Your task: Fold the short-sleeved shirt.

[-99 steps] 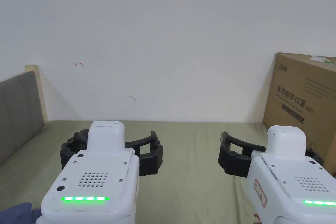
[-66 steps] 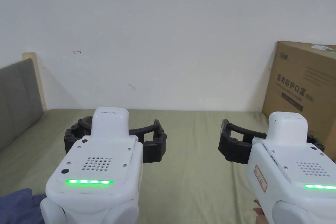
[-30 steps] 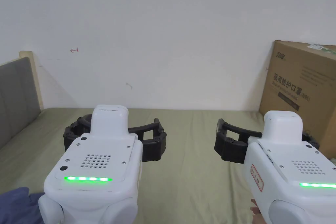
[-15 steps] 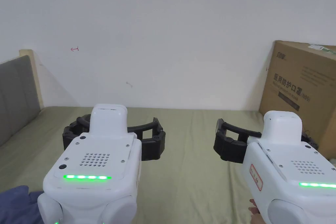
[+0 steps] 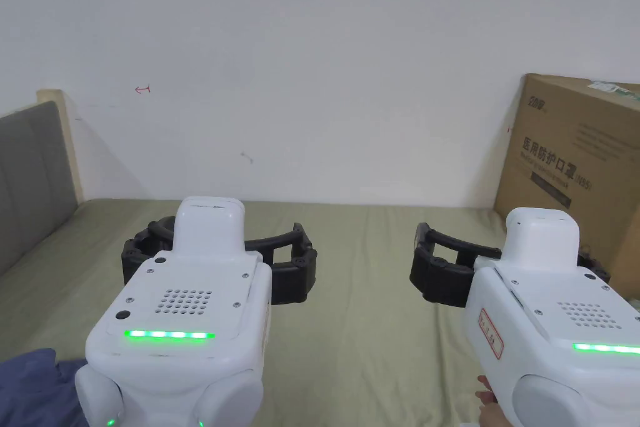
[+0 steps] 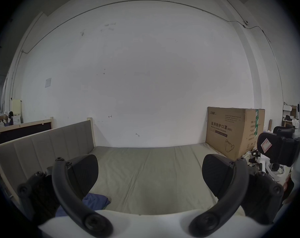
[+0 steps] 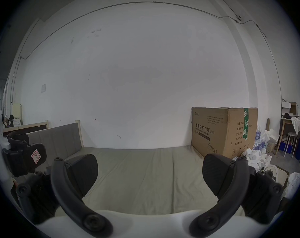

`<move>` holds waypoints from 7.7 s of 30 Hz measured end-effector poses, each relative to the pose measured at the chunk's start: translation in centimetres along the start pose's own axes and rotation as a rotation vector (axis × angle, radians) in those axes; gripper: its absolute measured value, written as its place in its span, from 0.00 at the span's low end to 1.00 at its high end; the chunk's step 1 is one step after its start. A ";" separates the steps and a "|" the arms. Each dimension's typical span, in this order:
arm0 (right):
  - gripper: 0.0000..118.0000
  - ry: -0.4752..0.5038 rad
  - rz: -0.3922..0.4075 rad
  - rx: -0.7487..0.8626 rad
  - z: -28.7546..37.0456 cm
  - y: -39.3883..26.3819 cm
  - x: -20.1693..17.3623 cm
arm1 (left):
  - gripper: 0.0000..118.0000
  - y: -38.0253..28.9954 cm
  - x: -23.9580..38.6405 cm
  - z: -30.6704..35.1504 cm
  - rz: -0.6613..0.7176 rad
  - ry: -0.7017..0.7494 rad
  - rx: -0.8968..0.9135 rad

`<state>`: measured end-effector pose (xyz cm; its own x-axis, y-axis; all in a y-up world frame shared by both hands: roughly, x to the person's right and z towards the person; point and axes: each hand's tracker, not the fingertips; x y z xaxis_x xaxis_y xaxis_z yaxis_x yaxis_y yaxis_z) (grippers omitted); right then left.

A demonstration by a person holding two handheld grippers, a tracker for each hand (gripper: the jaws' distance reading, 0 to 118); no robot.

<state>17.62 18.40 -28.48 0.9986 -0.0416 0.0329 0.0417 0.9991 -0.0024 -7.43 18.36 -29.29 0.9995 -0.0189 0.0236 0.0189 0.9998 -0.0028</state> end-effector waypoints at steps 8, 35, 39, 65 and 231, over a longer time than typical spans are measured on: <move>1.00 0.001 -0.002 -0.003 -0.2 0.0 0.1 | 1.00 -0.1 -0.1 0.1 0.010 -0.003 0.018; 0.01 0.118 0.010 -0.052 -2.8 -2.9 -6.2 | 0.00 -2.9 -10.9 0.6 0.130 0.139 -0.218; 0.01 0.323 0.006 -0.113 -4.1 -4.2 -14.9 | 0.00 -3.2 -18.7 5.6 0.101 0.340 -0.165; 0.01 0.552 0.128 -0.486 -10.7 -13.9 -26.2 | 0.96 -25.3 -39.5 -9.2 0.377 0.341 -1.081; 0.02 0.180 -0.023 -0.826 -10.3 -13.5 13.2 | 0.01 -16.8 -11.0 -3.3 0.152 -0.172 -0.861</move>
<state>30.61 4.28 -38.35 0.9843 -0.1314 -0.1179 0.0024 0.6773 -0.7357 -18.67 1.73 -32.80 0.9765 0.1842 0.1116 -0.0332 0.6407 -0.7671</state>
